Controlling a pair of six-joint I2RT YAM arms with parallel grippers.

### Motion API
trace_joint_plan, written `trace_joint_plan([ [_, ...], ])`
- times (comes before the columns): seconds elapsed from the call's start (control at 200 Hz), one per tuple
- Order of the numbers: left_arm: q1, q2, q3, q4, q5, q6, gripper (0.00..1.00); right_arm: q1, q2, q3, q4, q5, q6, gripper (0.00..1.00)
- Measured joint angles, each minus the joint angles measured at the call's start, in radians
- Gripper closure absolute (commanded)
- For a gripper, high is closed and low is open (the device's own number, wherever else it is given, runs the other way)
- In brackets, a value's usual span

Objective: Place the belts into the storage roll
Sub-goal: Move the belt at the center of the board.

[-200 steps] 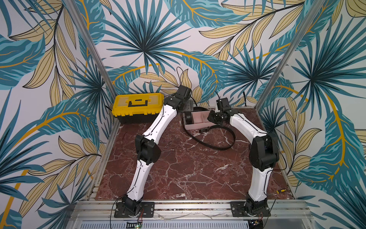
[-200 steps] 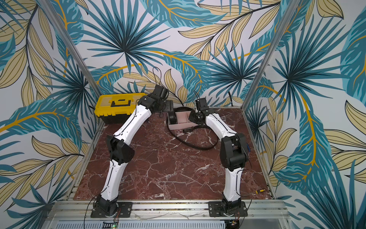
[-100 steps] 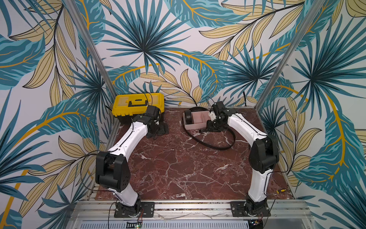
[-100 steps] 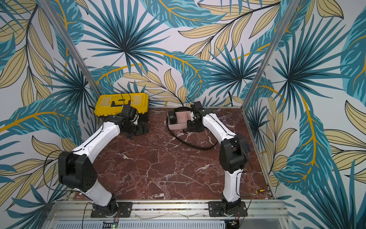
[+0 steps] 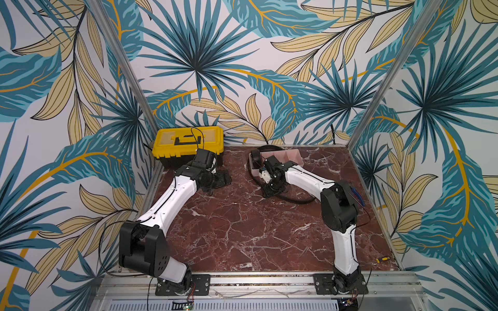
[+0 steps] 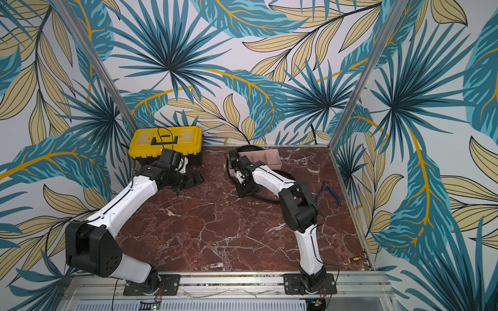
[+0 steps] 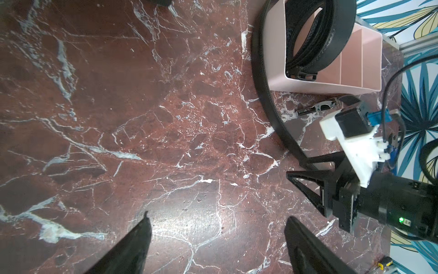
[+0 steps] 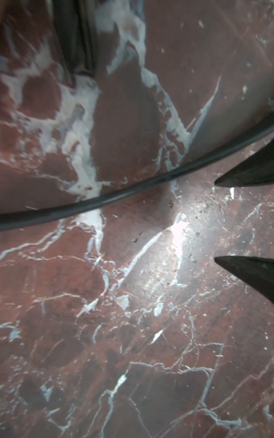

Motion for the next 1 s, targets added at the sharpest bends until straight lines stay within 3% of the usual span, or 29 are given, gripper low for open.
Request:
trace_joint_plan([
  [0.24, 0.000, -0.056, -0.074, 0.000, -0.003, -0.003, 0.11, 0.021, -0.068, -0.030, 0.056, 0.082, -0.060, 0.51],
  [0.431, 0.000, -0.086, -0.087, 0.000, -0.003, -0.004, 0.11, 0.019, -0.016, 0.032, 0.081, 0.171, -0.115, 0.53],
  [0.626, 0.000, -0.129, -0.112, 0.004, -0.003, -0.008, 0.11, 0.019, 0.090, 0.044, 0.097, 0.185, -0.108, 0.71],
  [0.761, 0.000, -0.160, -0.148, 0.005, -0.006, -0.012, 0.11, 0.022, 0.092, 0.024, 0.101, 0.139, -0.071, 1.00],
  [0.996, 0.000, -0.197, -0.213, 0.007, -0.063, -0.017, 0.13, 0.090, -0.024, -0.117, 0.141, -0.080, 0.007, 1.00],
])
